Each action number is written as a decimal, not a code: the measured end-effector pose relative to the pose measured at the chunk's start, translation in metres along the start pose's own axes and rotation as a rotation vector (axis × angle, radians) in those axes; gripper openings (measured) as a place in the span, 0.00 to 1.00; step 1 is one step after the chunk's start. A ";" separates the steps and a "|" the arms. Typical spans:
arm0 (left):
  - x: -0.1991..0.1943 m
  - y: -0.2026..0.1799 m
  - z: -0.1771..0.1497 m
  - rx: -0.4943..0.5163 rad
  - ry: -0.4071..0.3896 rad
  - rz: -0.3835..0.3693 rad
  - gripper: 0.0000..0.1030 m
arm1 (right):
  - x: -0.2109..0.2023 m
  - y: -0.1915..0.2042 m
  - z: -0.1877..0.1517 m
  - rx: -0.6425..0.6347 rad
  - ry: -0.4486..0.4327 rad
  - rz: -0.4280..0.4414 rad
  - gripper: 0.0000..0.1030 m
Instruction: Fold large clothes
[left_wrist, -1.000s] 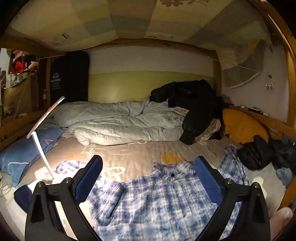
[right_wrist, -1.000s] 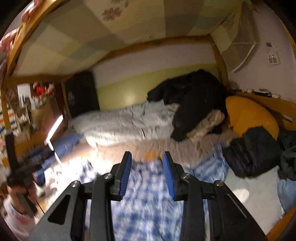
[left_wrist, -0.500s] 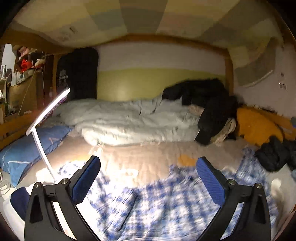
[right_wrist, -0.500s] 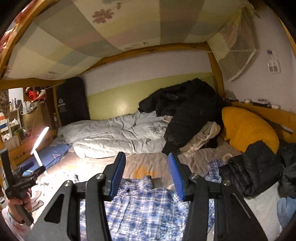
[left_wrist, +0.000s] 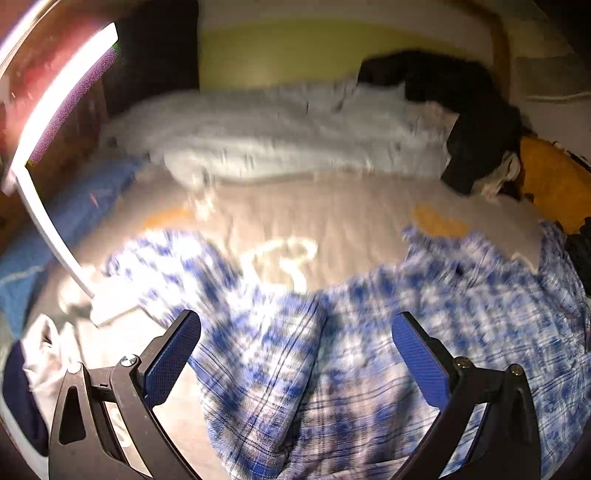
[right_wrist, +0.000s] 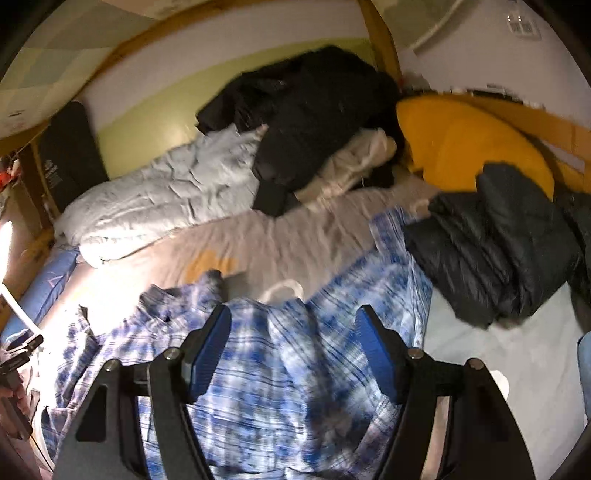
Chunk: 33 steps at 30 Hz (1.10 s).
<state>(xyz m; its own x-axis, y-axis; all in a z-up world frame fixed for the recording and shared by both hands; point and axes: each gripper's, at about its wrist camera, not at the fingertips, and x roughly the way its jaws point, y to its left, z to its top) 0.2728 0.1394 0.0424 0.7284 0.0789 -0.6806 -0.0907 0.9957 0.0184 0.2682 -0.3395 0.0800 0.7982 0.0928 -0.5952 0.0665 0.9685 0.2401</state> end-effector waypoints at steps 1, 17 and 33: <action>0.008 0.001 -0.001 0.002 0.026 0.002 1.00 | 0.004 -0.005 0.000 0.014 0.012 0.000 0.66; 0.072 0.056 -0.035 -0.120 0.242 0.235 0.00 | 0.020 -0.002 -0.008 -0.028 0.057 -0.055 0.68; 0.073 0.126 -0.025 -0.344 0.239 0.083 0.66 | 0.025 0.000 -0.011 -0.035 0.082 -0.047 0.68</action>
<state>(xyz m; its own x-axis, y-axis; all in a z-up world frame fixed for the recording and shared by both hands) 0.2975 0.2690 -0.0235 0.5346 0.1048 -0.8386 -0.3934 0.9091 -0.1372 0.2819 -0.3342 0.0569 0.7431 0.0646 -0.6660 0.0802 0.9795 0.1846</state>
